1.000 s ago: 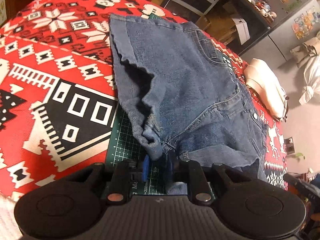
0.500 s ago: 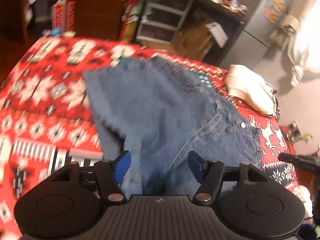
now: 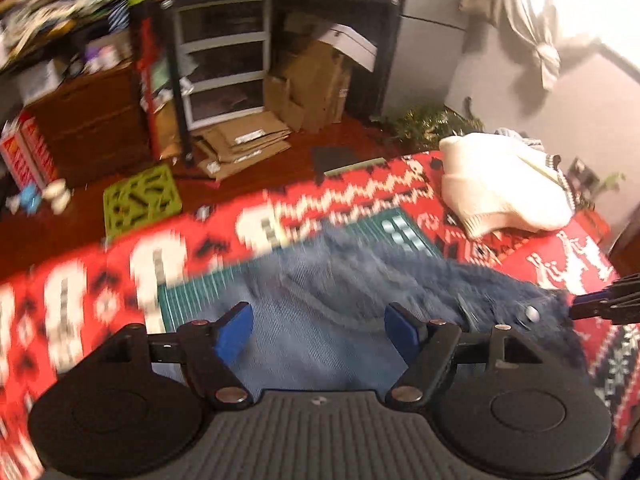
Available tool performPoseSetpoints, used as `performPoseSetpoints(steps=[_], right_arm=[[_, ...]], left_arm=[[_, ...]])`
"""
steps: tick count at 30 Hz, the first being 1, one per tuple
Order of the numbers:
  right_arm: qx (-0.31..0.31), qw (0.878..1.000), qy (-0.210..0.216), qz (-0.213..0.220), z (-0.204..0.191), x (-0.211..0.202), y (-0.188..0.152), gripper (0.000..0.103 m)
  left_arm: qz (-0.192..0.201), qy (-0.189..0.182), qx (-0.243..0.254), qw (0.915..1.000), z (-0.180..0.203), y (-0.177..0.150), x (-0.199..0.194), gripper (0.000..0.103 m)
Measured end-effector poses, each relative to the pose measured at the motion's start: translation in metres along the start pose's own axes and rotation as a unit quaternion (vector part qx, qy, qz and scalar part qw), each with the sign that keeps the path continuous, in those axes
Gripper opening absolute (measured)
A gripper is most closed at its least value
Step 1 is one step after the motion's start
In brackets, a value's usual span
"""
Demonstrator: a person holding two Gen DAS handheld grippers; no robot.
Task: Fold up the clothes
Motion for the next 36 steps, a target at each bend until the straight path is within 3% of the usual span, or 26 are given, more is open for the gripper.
performPoseSetpoints(steps=[3,8,12,17,25,26,28,29,30,34,36], right_arm=[[0.011,1.0,-0.016,-0.021,0.006,0.008,0.009,0.026],[0.053,0.996,-0.049,-0.048,0.019,0.01,0.015,0.028],[0.12,0.988,-0.055,-0.084,0.026,0.011,0.01,0.03],[0.114,0.985,-0.082,-0.098,0.017,0.02,0.008,0.044],[0.121,0.985,-0.077,-0.095,0.009,0.035,0.018,0.046],[0.117,0.986,-0.07,-0.094,0.006,0.036,0.02,0.037],[0.105,0.988,-0.073,-0.091,0.002,0.036,0.025,0.028],[0.098,0.988,-0.076,-0.089,0.0,0.036,0.027,0.013],[0.087,0.989,-0.082,-0.087,-0.002,0.035,0.028,0.009],[0.055,0.992,-0.091,-0.071,-0.01,0.024,0.037,0.007],[0.043,0.994,-0.088,-0.057,-0.016,0.016,0.046,0.007]], left_arm=[[-0.016,-0.007,0.01,0.9998,-0.012,0.029,0.015,0.072],[-0.067,-0.042,-0.072,0.9943,-0.045,0.051,0.048,0.07],[-0.117,-0.039,-0.068,0.9901,-0.064,0.048,0.069,0.07],[-0.16,-0.073,-0.074,0.9817,-0.077,0.034,0.088,0.07],[-0.161,-0.122,-0.129,0.9709,-0.089,0.023,0.101,0.069],[-0.165,-0.13,-0.133,0.9687,-0.088,0.021,0.102,0.068],[-0.179,-0.132,-0.13,0.9664,-0.085,0.015,0.1,0.058],[-0.185,-0.133,-0.128,0.9652,-0.084,0.012,0.099,0.053],[-0.19,-0.126,-0.128,0.9651,-0.084,0.008,0.097,0.041],[-0.183,-0.124,-0.156,0.9627,-0.081,-0.009,0.072,0.017],[-0.174,-0.125,-0.178,0.9605,-0.08,-0.018,0.057,0.015]])
Point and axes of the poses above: each gripper's, at about its wrist camera, not at the fingertips, and x roughly the way its jaws point, z to its right, y to its top, the point moved 7 cm from there along x, roughly the way its jaws point, and after that the axes turned 12 degrees about -y, right-handed, at the moved point
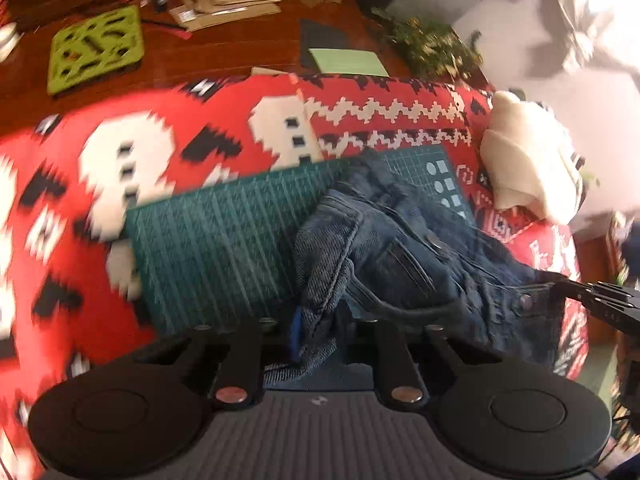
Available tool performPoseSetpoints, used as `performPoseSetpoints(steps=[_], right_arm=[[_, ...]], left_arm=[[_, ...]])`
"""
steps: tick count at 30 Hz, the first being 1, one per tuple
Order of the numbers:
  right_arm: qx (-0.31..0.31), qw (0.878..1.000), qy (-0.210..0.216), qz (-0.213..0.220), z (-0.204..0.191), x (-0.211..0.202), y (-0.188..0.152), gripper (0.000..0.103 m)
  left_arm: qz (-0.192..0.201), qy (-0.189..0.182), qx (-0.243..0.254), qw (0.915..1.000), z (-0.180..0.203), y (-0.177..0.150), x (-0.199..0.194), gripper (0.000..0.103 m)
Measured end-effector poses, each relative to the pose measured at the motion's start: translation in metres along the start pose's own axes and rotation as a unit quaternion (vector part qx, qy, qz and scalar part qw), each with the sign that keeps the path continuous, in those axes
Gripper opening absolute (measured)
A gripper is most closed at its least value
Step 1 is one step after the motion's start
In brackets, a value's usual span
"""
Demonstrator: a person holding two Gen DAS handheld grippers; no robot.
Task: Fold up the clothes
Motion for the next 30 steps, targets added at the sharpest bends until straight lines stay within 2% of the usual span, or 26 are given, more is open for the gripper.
performPoseSetpoints(steps=[7,13,18,20,23,26,28,30], right_arm=[[-0.037,0.998,0.027,0.048,-0.029,-0.022,0.046,0.007],[-0.099,0.99,0.068,0.08,-0.084,-0.025,0.097,0.007],[-0.141,0.981,0.08,0.107,-0.133,-0.015,0.142,0.007],[-0.143,0.981,0.075,0.107,-0.145,-0.006,0.155,0.007],[-0.149,0.983,0.058,0.096,-0.152,0.012,0.162,0.007],[-0.134,0.986,0.05,0.08,-0.146,0.023,0.158,0.011],[-0.124,0.988,0.048,0.079,-0.136,0.023,0.153,0.016],[-0.113,0.989,0.047,0.078,-0.129,0.019,0.148,0.022]], left_arm=[[0.026,-0.003,-0.066,0.9975,0.01,-0.072,-0.03,0.013],[0.064,0.004,-0.135,0.9887,0.007,-0.126,-0.047,0.013],[0.135,0.016,-0.181,0.974,-0.008,-0.118,-0.061,0.013],[0.162,0.023,-0.194,0.9673,-0.018,-0.107,-0.066,0.013],[0.189,0.036,-0.197,0.9615,-0.029,-0.095,-0.075,0.014],[0.208,0.032,-0.205,0.9559,-0.035,-0.089,-0.082,0.029],[0.215,0.036,-0.2,0.9553,-0.034,-0.089,-0.089,0.045],[0.216,0.045,-0.193,0.9562,-0.031,-0.09,-0.093,0.045]])
Point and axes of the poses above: each gripper's, at about its wrist camera, not at the fingertips, and x roughly the way its jaws point, z to its right, y to its top, the point moved 7 cm from there along x, roughly the way its jaws point, and after that the axes turned 12 degrees about -y, right-handed, at the moved point
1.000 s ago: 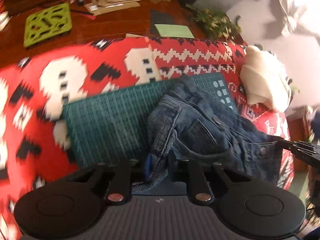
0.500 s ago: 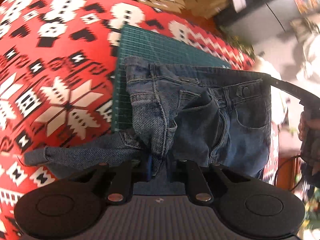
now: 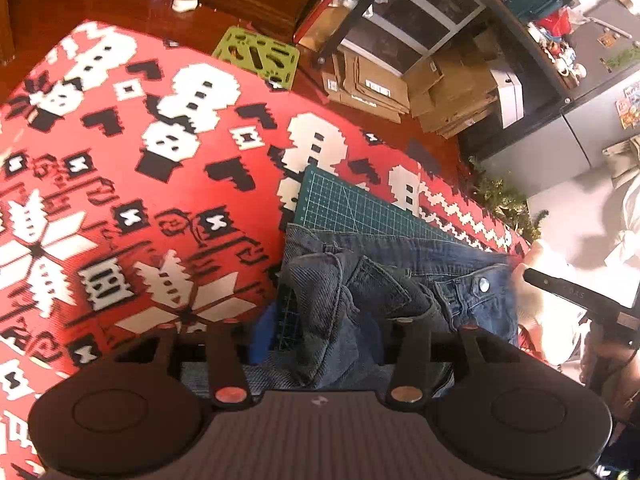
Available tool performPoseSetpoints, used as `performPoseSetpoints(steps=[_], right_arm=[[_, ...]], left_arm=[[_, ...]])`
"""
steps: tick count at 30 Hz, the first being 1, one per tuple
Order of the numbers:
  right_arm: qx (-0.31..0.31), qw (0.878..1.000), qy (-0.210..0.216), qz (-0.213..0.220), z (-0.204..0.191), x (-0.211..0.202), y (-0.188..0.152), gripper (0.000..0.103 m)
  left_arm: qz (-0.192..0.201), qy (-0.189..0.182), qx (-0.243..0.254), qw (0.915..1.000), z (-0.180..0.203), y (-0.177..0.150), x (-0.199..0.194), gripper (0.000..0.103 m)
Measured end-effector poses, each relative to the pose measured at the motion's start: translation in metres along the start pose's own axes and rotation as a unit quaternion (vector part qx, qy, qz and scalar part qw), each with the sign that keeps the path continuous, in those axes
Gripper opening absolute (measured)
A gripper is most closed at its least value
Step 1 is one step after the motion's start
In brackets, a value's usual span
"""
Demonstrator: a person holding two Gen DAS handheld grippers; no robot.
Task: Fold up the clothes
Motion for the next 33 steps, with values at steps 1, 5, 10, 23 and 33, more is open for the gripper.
performPoseSetpoints(steps=[1,5,10,23,33], right_arm=[[0.004,1.0,-0.001,-0.001,0.003,-0.002,-0.003,0.022],[0.009,1.0,0.005,-0.004,0.008,-0.017,-0.017,0.022],[-0.009,1.0,0.023,-0.014,-0.002,-0.042,-0.046,0.023],[-0.049,0.997,0.055,-0.014,-0.027,-0.051,-0.12,0.03],[-0.065,0.994,0.079,0.041,-0.016,-0.054,-0.149,0.03]], left_arm=[[-0.001,0.004,0.004,1.0,0.001,-0.001,-0.003,0.046],[0.002,0.018,0.03,0.9994,0.015,-0.008,-0.014,0.049],[-0.003,0.027,0.085,0.996,0.046,-0.026,-0.013,0.053],[-0.024,-0.028,0.149,0.9882,0.073,-0.08,0.052,0.058],[0.025,-0.074,0.19,0.9786,0.084,-0.12,0.05,0.049]])
Point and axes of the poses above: each gripper's, at about its wrist camera, not at the fingertips, and x roughly the way its jaws point, z to its right, y to its top, the point moved 7 cm from there along x, roughly the way its jaws point, and after that the axes turned 12 degrees about -y, right-handed, at the moved point
